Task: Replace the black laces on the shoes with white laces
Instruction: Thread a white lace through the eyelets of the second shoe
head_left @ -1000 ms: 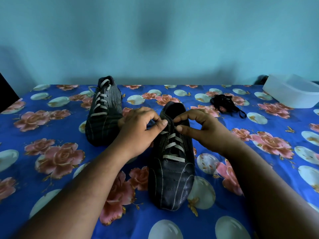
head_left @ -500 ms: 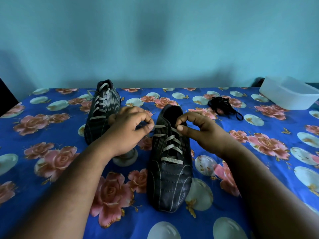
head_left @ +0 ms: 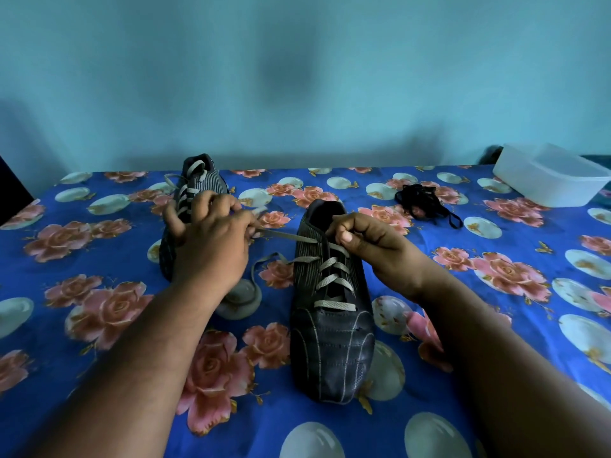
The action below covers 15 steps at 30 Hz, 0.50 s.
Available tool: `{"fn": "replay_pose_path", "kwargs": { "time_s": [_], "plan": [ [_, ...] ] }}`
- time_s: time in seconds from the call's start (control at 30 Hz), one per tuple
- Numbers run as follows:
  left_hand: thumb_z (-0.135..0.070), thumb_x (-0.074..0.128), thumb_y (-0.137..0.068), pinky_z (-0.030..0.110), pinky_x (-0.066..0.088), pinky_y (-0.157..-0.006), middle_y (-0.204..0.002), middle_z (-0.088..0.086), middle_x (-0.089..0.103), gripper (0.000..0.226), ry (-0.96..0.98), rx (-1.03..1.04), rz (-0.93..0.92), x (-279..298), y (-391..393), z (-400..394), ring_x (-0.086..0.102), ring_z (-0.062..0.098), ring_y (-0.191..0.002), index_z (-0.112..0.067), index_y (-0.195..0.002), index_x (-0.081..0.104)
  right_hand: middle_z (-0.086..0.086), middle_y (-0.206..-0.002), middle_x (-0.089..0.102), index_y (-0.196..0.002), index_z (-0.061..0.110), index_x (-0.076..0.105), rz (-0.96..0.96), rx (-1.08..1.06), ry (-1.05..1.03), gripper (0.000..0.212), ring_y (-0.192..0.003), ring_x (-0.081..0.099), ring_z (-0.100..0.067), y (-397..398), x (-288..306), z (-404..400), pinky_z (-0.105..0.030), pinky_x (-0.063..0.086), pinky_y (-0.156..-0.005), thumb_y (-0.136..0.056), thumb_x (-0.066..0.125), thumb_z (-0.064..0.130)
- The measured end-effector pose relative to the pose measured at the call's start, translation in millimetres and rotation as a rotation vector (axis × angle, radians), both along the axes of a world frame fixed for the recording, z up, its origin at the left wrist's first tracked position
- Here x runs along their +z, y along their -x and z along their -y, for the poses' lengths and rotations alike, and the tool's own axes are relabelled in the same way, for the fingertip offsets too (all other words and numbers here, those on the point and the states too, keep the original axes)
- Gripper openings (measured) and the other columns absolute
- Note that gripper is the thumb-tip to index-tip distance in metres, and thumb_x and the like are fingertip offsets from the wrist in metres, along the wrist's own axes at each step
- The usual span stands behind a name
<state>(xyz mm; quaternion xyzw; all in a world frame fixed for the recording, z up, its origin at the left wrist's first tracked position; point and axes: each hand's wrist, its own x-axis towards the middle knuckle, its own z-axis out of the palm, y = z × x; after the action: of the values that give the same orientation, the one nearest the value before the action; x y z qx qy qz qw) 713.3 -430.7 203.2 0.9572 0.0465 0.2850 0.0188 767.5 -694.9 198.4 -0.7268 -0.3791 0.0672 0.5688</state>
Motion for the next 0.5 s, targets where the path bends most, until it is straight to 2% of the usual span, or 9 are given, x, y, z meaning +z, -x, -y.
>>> {"fn": "replay_pose_path", "kwargs": {
  "time_s": [0.1,0.17,0.23,0.27,0.33,0.4,0.5],
  "plan": [
    [-0.013,0.076,-0.083,0.063,0.023,-0.105,-0.128,-0.006,0.058,0.029,-0.017,0.021,0.002,3.9,2.2,-0.9,0.035,0.027,-0.132,-0.036,-0.1,0.075,-0.02,-0.115,0.062,-0.106,0.003,0.063,0.0,-0.052,-0.027,0.019,-0.107,0.058,-0.021,-0.7,-1.6,-1.8,-0.035,0.046,-0.099,-0.1,0.056,0.02],
    [-0.011,0.073,-0.083,0.057,0.025,-0.102,-0.124,-0.004,0.06,0.028,0.015,-0.073,0.049,7.2,1.9,2.9,0.041,0.028,-0.128,-0.032,-0.102,0.074,-0.011,-0.115,0.066,-0.103,0.015,0.066,0.02,-0.097,-0.054,0.014,-0.113,0.06,-0.027,0.1,-1.5,0.0,-0.04,0.044,-0.104,-0.097,0.062,0.027],
    [-0.018,0.07,-0.088,0.049,0.04,-0.094,-0.111,-0.005,0.062,0.015,0.138,-0.308,0.074,13.0,4.5,7.2,0.054,0.024,-0.111,-0.027,-0.101,0.07,-0.002,-0.113,0.069,-0.103,0.019,0.067,0.071,-0.155,-0.035,0.012,-0.117,0.061,-0.023,2.3,2.2,1.3,-0.037,0.043,-0.106,-0.095,0.064,0.028],
    [-0.028,0.067,-0.092,0.044,0.048,-0.086,-0.103,-0.009,0.063,0.008,0.22,-0.45,0.039,15.9,6.3,9.3,0.059,0.017,-0.099,-0.026,-0.099,0.067,0.001,-0.111,0.07,-0.103,0.019,0.067,0.105,-0.181,-0.02,0.012,-0.116,0.061,-0.021,2.9,4.3,1.9,-0.038,0.042,-0.107,-0.095,0.064,0.028],
    [-0.049,0.062,-0.092,0.034,0.05,-0.075,-0.092,-0.014,0.063,0.021,0.298,-0.635,-0.101,19.1,10.5,16.3,0.059,0.006,-0.085,-0.027,-0.094,0.064,0.003,-0.107,0.07,-0.102,0.018,0.067,0.157,-0.21,-0.01,0.016,-0.112,0.063,-0.021,3.5,7.7,2.9,-0.042,0.043,-0.105,-0.095,0.065,0.032],
    [-0.062,0.058,-0.088,0.033,0.045,-0.079,-0.092,-0.015,0.063,0.034,0.196,-0.657,-0.154,15.7,9.8,21.4,0.056,0.006,-0.088,-0.029,-0.093,0.064,0.005,-0.102,0.07,-0.1,0.019,0.067,0.193,-0.22,-0.012,0.019,-0.108,0.063,-0.022,4.6,10.2,3.1,-0.04,0.044,-0.101,-0.093,0.064,0.036],
    [-0.059,0.057,-0.088,0.038,0.043,-0.086,-0.095,-0.014,0.063,0.033,0.172,-0.645,-0.133,11.7,8.8,22.6,0.052,0.009,-0.095,-0.027,-0.094,0.064,0.003,-0.097,0.069,-0.096,0.019,0.068,0.271,-0.216,0.009,0.018,-0.1,0.061,-0.023,7.8,13.9,1.3,-0.029,0.042,-0.092,-0.092,0.065,0.037]
  ]
}}
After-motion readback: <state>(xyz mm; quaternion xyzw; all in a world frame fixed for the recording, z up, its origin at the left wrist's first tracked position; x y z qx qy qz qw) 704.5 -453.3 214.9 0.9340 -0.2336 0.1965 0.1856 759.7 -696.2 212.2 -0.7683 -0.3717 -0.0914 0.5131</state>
